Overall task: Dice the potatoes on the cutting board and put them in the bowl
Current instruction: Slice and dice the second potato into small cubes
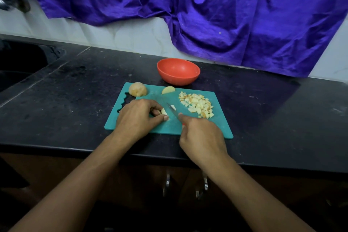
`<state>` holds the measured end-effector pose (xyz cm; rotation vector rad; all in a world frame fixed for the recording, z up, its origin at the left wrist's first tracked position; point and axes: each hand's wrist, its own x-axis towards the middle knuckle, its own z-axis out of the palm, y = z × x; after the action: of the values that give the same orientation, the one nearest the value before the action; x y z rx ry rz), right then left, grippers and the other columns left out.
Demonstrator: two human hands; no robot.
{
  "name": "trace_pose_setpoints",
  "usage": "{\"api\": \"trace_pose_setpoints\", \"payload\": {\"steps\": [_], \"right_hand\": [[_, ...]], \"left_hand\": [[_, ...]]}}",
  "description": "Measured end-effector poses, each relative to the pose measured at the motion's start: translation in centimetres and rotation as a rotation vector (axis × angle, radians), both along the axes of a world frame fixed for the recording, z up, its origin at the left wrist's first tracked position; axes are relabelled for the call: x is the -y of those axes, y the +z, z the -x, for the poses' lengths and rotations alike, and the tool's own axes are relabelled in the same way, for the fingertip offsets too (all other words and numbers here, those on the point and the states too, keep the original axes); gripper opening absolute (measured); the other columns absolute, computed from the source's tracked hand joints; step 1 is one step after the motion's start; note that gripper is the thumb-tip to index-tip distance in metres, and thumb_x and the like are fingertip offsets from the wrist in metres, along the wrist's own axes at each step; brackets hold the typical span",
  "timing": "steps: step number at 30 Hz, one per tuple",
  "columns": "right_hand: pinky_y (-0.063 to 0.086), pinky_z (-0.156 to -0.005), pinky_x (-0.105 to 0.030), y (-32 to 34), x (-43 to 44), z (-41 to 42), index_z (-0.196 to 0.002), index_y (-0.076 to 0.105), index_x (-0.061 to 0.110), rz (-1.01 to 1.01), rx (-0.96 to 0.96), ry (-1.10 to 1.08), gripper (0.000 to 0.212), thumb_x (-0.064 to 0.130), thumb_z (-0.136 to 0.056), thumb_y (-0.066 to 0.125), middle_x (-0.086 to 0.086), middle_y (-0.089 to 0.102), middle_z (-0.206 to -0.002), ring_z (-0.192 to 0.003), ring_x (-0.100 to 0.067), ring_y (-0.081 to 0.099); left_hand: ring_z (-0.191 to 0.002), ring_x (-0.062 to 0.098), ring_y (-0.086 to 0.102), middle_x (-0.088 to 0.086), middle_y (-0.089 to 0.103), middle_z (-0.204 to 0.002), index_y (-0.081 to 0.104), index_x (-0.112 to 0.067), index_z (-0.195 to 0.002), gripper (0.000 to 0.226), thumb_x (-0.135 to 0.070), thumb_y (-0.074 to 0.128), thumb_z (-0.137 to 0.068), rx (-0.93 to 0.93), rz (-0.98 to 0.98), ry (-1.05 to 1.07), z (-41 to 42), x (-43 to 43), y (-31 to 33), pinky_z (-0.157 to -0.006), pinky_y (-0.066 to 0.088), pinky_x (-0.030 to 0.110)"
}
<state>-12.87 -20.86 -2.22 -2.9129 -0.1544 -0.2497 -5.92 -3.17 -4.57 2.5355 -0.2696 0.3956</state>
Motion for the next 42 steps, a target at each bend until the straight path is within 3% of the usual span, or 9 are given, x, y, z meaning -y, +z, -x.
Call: {"api": "trace_pose_setpoints", "payload": {"steps": [4, 8, 11, 15, 20, 27, 32, 36, 42], "right_hand": [[0.051, -0.065, -0.030, 0.2, 0.6, -1.4, -0.144, 0.055, 0.040, -0.256, -0.102, -0.045, 0.042, 0.030, -0.104, 0.051, 0.010, 0.066, -0.101, -0.077, -0.010, 0.062], [0.054, -0.067, -0.031, 0.8, 1.8, -1.5, -0.144, 0.058, 0.036, -0.400, -0.064, -0.048, 0.041, 0.030, -0.104, 0.054, 0.011, 0.070, -0.105, -0.073, -0.009, 0.064], [0.056, -0.067, -0.034, 0.9, 1.9, -1.2, -0.143, 0.057, 0.038, -0.364, -0.031, -0.011, 0.041, 0.029, -0.103, 0.054, 0.014, 0.064, -0.096, -0.073, -0.010, 0.064], [0.047, -0.066, -0.027, 0.5, 1.4, -1.1, -0.145, 0.052, 0.041, -0.309, -0.028, 0.042, 0.042, 0.032, -0.104, 0.051, 0.019, 0.059, -0.100, -0.081, -0.004, 0.056], [0.028, -0.053, -0.021, 0.0, 0.6, -0.9, -0.147, 0.049, 0.041, -0.191, 0.022, 0.076, 0.044, 0.031, -0.103, 0.048, 0.015, 0.054, -0.086, -0.068, -0.004, 0.044], [0.034, -0.058, -0.024, -0.1, 1.4, -0.8, -0.145, 0.049, 0.043, -0.206, 0.000, 0.062, 0.043, 0.033, -0.103, 0.049, 0.014, 0.062, -0.094, -0.072, -0.004, 0.050], [0.040, -0.067, -0.024, -0.1, 0.5, 0.8, -0.147, 0.048, 0.040, -0.184, 0.040, 0.131, 0.044, 0.033, -0.104, 0.047, 0.016, 0.057, -0.096, -0.079, -0.003, 0.049], [0.049, -0.080, -0.033, -0.1, -0.2, 1.1, -0.147, 0.046, 0.039, -0.081, 0.039, 0.240, 0.044, 0.031, -0.104, 0.046, 0.010, 0.066, -0.117, -0.098, -0.011, 0.061], [0.053, -0.075, -0.036, 0.0, 1.1, -0.5, -0.148, 0.045, 0.041, 0.014, 0.051, 0.149, 0.045, 0.031, -0.105, 0.043, 0.009, 0.066, -0.106, -0.085, -0.011, 0.061]], "left_hand": [[-0.084, -0.001, 0.060, -0.021, 0.068, -0.088, 0.075, -0.033, -0.115, 0.035, -0.051, 0.077, -0.085, -0.001, 0.009, -0.023, 0.2, -0.1, 0.1, -0.068, 0.040, 0.020], [-0.090, 0.002, 0.058, -0.016, 0.068, -0.100, 0.075, -0.032, -0.120, 0.030, -0.045, 0.068, -0.094, 0.006, 0.017, -0.076, 0.0, -0.9, -0.1, -0.075, 0.045, 0.026], [-0.096, 0.006, 0.059, -0.010, 0.071, -0.114, 0.074, -0.031, -0.123, 0.027, -0.036, 0.065, -0.098, 0.030, 0.088, -0.090, -0.3, -1.3, -0.6, -0.085, 0.049, 0.031], [-0.062, 0.014, 0.054, -0.004, 0.071, -0.082, 0.075, -0.031, -0.115, 0.022, -0.021, 0.065, -0.098, 0.047, 0.274, -0.001, -0.4, -1.6, -1.0, -0.061, 0.040, 0.022], [-0.070, 0.004, 0.059, -0.013, 0.066, -0.091, 0.074, -0.027, -0.106, 0.019, -0.016, 0.073, -0.090, 0.029, 0.255, 0.017, -0.4, -1.5, -0.8, -0.069, 0.042, 0.010], [-0.088, 0.005, 0.061, -0.022, 0.063, -0.083, 0.077, -0.034, -0.093, 0.006, -0.035, 0.078, -0.087, 0.020, 0.081, 0.018, -0.4, -0.8, -0.3, -0.074, 0.049, 0.031], [-0.070, 0.005, 0.059, -0.012, 0.064, -0.081, 0.066, -0.028, -0.096, 0.015, -0.027, 0.078, -0.086, 0.050, 0.227, 0.051, -0.6, -0.9, -0.9, -0.064, 0.043, 0.026], [-0.068, 0.003, 0.052, -0.011, 0.060, -0.085, 0.064, -0.021, -0.099, 0.016, -0.007, 0.065, -0.090, 0.127, 0.390, 0.094, -0.7, -1.4, -1.2, -0.070, 0.039, 0.026], [-0.070, 0.004, 0.051, -0.007, 0.060, -0.089, 0.066, -0.022, -0.102, 0.016, -0.010, 0.065, -0.091, 0.126, 0.356, 0.088, -0.8, -1.5, -1.2, -0.065, 0.035, 0.016]]}}
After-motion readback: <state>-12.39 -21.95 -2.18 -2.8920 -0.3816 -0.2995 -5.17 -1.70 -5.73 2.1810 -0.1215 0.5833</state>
